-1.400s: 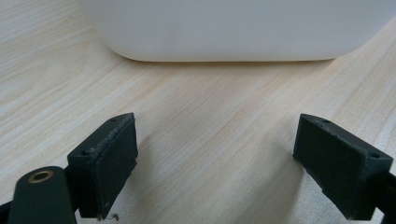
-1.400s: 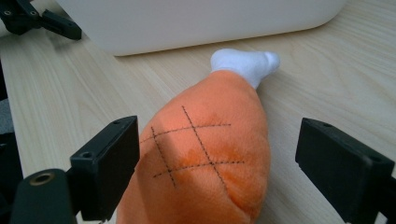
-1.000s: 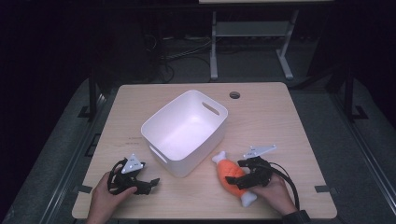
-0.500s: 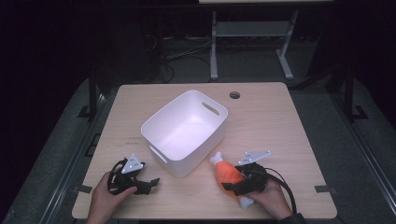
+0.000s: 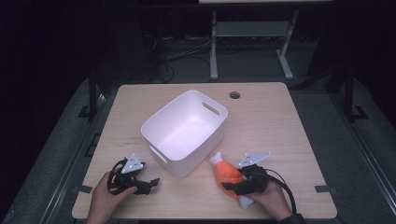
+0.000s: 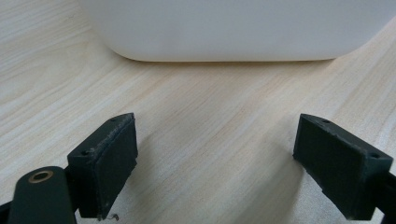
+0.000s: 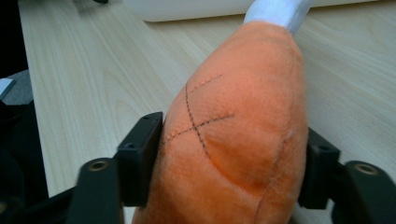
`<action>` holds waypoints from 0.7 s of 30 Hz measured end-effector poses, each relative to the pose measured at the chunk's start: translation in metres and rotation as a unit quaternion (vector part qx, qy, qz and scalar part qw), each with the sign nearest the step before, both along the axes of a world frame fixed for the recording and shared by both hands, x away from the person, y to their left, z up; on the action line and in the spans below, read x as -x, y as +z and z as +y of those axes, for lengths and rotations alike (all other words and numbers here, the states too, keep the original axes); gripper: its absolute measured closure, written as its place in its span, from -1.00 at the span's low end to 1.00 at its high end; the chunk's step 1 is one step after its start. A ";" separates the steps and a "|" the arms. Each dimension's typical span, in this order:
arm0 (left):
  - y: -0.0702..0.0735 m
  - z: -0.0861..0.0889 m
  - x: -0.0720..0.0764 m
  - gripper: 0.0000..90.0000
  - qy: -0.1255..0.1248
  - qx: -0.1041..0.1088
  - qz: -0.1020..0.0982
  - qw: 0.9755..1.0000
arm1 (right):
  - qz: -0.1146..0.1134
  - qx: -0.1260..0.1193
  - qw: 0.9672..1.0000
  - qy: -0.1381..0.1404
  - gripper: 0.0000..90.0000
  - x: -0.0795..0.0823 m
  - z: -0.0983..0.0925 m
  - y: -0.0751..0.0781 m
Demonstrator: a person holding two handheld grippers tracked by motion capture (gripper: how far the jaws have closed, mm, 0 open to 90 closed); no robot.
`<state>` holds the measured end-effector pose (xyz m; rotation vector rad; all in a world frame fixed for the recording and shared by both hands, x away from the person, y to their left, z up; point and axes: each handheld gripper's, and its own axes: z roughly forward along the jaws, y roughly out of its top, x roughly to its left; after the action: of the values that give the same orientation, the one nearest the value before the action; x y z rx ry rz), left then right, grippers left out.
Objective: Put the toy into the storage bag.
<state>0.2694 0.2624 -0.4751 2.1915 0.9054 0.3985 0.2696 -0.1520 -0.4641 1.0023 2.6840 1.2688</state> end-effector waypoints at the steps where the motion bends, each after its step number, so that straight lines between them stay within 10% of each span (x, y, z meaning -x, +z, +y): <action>1: 0.000 0.000 0.000 -0.72 0.000 0.000 0.000 1.000 | 0.000 0.000 1.000 0.001 -0.09 0.000 0.000 0.000; 9: 0.000 0.000 0.000 -0.72 0.000 0.000 0.000 1.000 | -0.006 0.003 1.000 0.010 0.15 0.001 0.000 0.003; 21: 0.000 0.000 0.000 -0.72 0.000 0.000 0.000 1.000 | -0.008 -0.012 1.000 0.014 0.00 -0.001 -0.011 0.013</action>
<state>0.2694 0.2625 -0.4751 2.1914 0.9054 0.3981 0.2708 -0.1634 -0.4514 0.9551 2.6865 1.3111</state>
